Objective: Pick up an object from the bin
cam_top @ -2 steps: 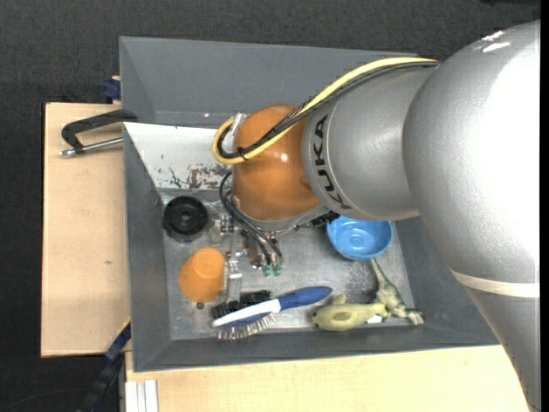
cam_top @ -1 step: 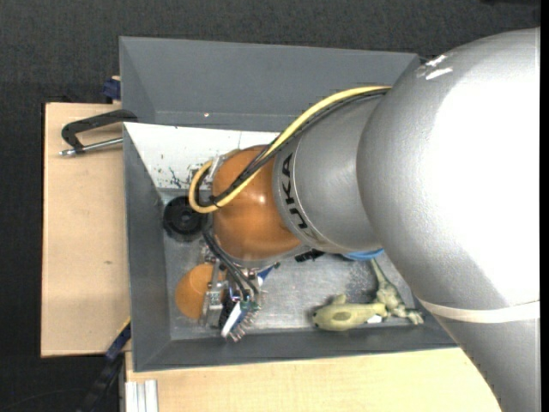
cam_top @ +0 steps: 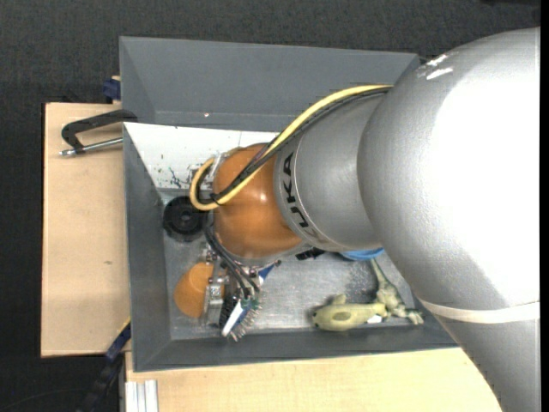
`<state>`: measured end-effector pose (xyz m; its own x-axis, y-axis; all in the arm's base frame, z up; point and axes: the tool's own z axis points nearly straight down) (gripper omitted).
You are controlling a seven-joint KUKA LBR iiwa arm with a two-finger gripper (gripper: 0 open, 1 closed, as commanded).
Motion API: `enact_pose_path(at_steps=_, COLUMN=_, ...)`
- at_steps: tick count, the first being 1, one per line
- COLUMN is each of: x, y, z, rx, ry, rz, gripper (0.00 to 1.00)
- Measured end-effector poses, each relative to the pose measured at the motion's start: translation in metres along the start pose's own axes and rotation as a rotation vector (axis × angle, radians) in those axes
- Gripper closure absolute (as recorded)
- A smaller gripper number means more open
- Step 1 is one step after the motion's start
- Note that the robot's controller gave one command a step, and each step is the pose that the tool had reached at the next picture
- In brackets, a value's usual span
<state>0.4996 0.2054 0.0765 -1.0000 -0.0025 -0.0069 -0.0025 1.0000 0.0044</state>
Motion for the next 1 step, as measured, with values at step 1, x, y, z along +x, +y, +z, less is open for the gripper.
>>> enact_pose_path(at_steps=1, x=-0.0037, y=-0.0213, z=-0.1802, rx=0.0, ry=-0.007, rz=-0.097, gripper=1.0)
